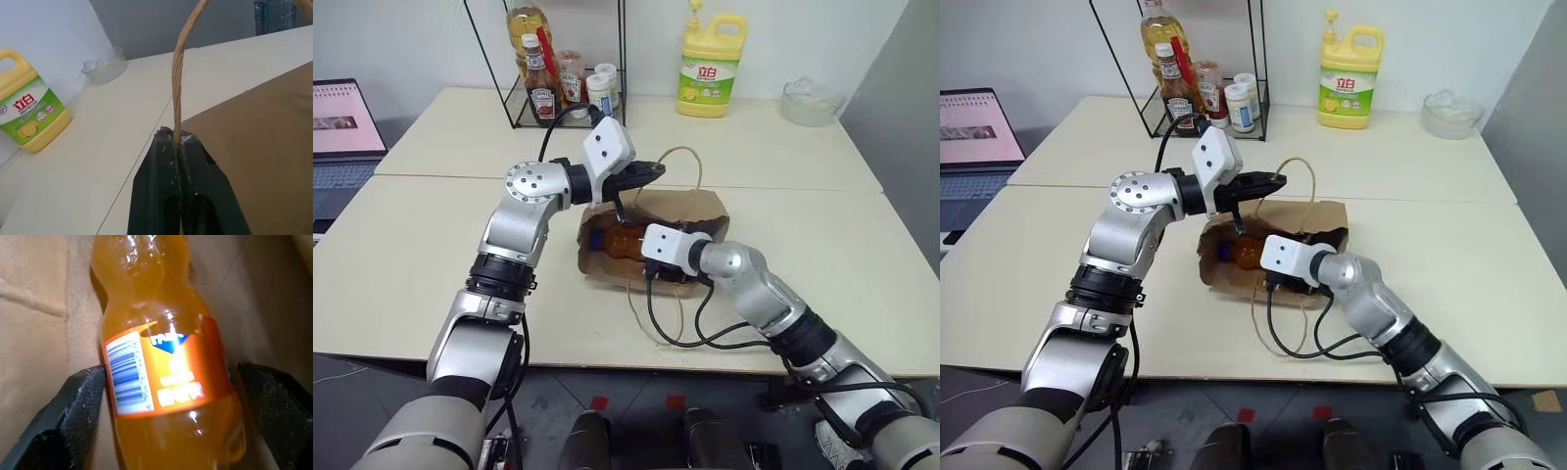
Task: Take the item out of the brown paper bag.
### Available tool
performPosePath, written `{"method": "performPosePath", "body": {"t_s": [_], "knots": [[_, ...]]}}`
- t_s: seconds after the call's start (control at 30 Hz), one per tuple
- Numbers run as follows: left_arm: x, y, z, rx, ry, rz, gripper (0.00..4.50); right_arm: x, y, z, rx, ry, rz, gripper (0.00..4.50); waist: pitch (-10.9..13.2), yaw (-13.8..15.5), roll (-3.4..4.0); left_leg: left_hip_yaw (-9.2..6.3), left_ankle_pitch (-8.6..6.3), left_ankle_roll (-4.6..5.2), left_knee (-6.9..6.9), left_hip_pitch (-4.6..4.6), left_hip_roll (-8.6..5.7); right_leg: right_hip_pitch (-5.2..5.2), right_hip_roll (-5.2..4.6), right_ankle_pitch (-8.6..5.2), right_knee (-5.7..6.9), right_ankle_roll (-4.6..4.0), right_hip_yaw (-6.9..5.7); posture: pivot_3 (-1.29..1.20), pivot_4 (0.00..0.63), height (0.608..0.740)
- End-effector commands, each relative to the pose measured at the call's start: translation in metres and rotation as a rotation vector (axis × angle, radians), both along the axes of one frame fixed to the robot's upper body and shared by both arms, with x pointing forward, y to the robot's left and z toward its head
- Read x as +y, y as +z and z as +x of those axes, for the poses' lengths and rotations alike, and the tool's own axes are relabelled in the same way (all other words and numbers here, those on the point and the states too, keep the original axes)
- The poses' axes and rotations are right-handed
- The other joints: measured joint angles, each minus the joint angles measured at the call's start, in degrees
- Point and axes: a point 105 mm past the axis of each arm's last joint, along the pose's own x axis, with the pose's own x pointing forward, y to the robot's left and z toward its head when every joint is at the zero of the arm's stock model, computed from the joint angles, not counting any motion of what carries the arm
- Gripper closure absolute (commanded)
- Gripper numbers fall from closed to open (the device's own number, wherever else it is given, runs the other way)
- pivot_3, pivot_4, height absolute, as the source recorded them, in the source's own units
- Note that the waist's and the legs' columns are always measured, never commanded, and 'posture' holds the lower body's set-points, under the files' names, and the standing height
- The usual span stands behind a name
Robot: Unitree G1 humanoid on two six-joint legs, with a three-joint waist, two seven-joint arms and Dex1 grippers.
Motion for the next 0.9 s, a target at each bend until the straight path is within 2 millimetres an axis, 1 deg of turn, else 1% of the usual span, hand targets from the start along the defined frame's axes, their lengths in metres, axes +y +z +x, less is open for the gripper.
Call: {"method": "performPosePath", "body": {"t_s": [0.03,0.1,0.23,0.3,0.4,0.53,0.67,0.7,0.9], "knots": [[-0.004,0.010,-0.005,-0.041,-0.023,-0.013,4.50,0.008,-0.003,0.002,-0.013,0.052,-0.060,0.02,0.00,-0.02,0.00,0.00,0.00,0.00,0.00,0.00,0.00,0.00,0.00,0.00,0.00,0.00,0.00,0.00,0.150,0.740],[-0.004,0.011,-0.005,-0.043,-0.022,-0.013,4.50,0.009,-0.008,0.002,0.012,0.065,-0.076,0.02,0.00,-0.02,0.00,0.00,0.00,0.00,0.00,0.00,0.00,0.01,0.00,0.00,0.00,0.00,0.00,0.00,0.150,0.740],[-0.002,0.013,-0.004,-0.048,-0.016,-0.013,4.50,0.007,-0.011,0.004,0.027,0.070,-0.086,0.02,0.00,-0.02,0.00,0.00,0.00,0.00,0.00,0.06,0.01,0.04,0.00,0.00,0.01,0.00,0.00,0.00,0.150,0.740],[-0.001,0.012,-0.005,-0.049,-0.015,-0.012,4.50,0.006,-0.009,0.005,0.029,0.075,-0.084,0.39,0.00,-0.02,0.00,0.00,0.00,0.00,0.00,0.06,0.01,0.04,0.00,0.00,0.01,0.00,0.00,0.00,0.150,0.740],[-0.001,0.012,-0.005,-0.048,-0.014,-0.013,4.50,0.002,-0.008,0.004,0.032,0.080,-0.084,1.22,0.00,-0.02,0.00,0.00,0.00,0.00,0.00,0.06,0.01,0.04,0.00,0.00,0.01,0.00,0.00,0.00,0.150,0.740],[-0.001,0.011,-0.005,-0.048,-0.013,-0.015,4.50,-0.003,-0.006,0.003,0.030,0.081,-0.084,1.26,0.00,0.05,0.00,0.00,0.00,0.00,0.00,0.05,0.00,0.04,0.00,0.00,0.01,0.00,0.00,0.00,0.150,0.740],[-0.001,0.011,-0.005,-0.049,-0.012,-0.015,4.50,-0.005,0.001,0.000,0.002,0.086,-0.059,1.26,0.00,0.14,0.00,0.00,0.00,0.00,0.00,0.04,0.00,0.04,-0.01,0.00,0.00,0.00,0.00,0.00,0.150,0.740],[-0.001,0.011,-0.005,-0.050,-0.012,-0.014,4.50,-0.005,0.001,-0.002,0.010,0.094,-0.052,1.26,0.00,0.14,0.00,0.00,0.00,0.00,0.00,0.04,0.00,0.04,-0.01,0.00,0.00,0.00,0.00,0.00,0.150,0.740],[0.003,0.006,0.000,-0.054,0.022,0.009,4.50,-0.004,0.020,-0.026,-0.022,0.171,0.046,1.26,0.00,0.10,0.00,0.01,0.00,0.00,-0.01,-0.01,0.00,0.00,-0.01,0.00,-0.02,0.00,0.00,0.00,0.150,0.740]]}}
